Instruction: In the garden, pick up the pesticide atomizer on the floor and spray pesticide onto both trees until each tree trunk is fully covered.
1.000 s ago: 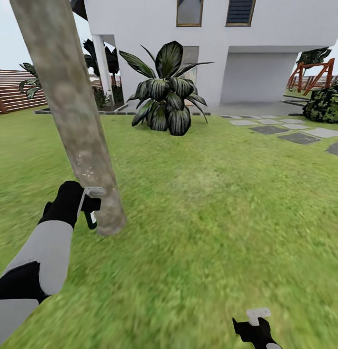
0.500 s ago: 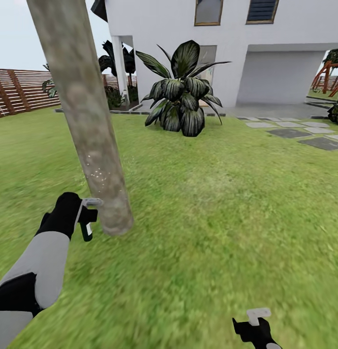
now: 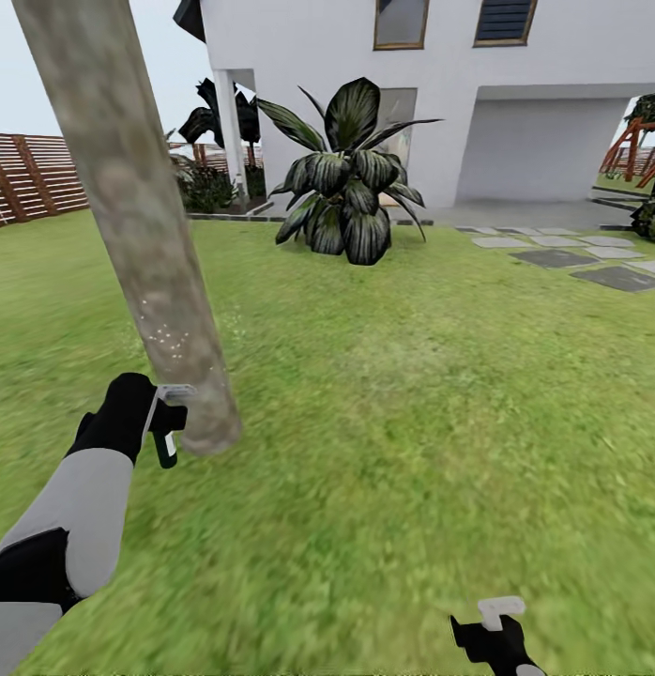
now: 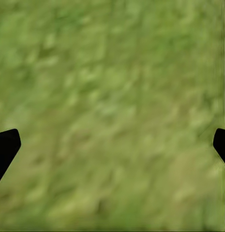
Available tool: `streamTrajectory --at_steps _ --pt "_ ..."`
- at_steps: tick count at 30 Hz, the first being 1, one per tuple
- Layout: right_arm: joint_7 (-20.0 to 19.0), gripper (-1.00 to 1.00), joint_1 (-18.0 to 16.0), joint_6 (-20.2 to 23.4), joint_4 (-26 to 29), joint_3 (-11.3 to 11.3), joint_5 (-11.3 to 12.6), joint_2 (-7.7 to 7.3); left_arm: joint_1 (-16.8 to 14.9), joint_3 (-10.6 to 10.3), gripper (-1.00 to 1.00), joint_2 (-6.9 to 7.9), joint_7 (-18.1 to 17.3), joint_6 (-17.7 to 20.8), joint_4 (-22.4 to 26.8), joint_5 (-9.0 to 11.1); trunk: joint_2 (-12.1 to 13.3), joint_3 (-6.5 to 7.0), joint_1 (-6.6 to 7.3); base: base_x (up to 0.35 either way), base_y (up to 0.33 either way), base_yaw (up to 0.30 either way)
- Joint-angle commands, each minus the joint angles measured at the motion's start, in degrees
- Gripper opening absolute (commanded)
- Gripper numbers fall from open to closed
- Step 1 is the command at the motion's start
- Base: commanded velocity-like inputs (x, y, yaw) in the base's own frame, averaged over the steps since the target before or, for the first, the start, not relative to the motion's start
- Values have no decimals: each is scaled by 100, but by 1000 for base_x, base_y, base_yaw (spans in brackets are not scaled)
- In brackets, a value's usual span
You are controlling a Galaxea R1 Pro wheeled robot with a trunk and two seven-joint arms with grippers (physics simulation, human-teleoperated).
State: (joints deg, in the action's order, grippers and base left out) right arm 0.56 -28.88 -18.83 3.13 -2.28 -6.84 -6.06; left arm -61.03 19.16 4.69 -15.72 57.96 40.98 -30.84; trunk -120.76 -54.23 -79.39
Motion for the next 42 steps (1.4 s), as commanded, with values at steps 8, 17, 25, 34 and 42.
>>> streamTrajectory --at_steps 8,17,25,34,42 --pt "6 100 -3 -16 -5 -27 -58 2 -5 18 -100 -5 -55 16 7 -62 -2 -5 1 97 -267 40" --pt "6 100 -3 -16 -5 -27 -59 4 108 27 -100 22 -56 7 21 -63 -2 -5 1 288 -84 262" --pt "6 100 -3 -16 -5 -27 -60 4 118 20 -100 10 -54 10 23 -63 -2 -5 1 66 -235 276" --pt "6 100 -3 -16 3 -27 -59 2 118 18 -100 -19 -54 4 66 -59 -2 -5 1 31 -273 89" --pt "5 100 -3 -16 -4 -27 -61 0 118 18 -100 -38 -54 4 77 -62 -2 -5 1 31 -273 1"
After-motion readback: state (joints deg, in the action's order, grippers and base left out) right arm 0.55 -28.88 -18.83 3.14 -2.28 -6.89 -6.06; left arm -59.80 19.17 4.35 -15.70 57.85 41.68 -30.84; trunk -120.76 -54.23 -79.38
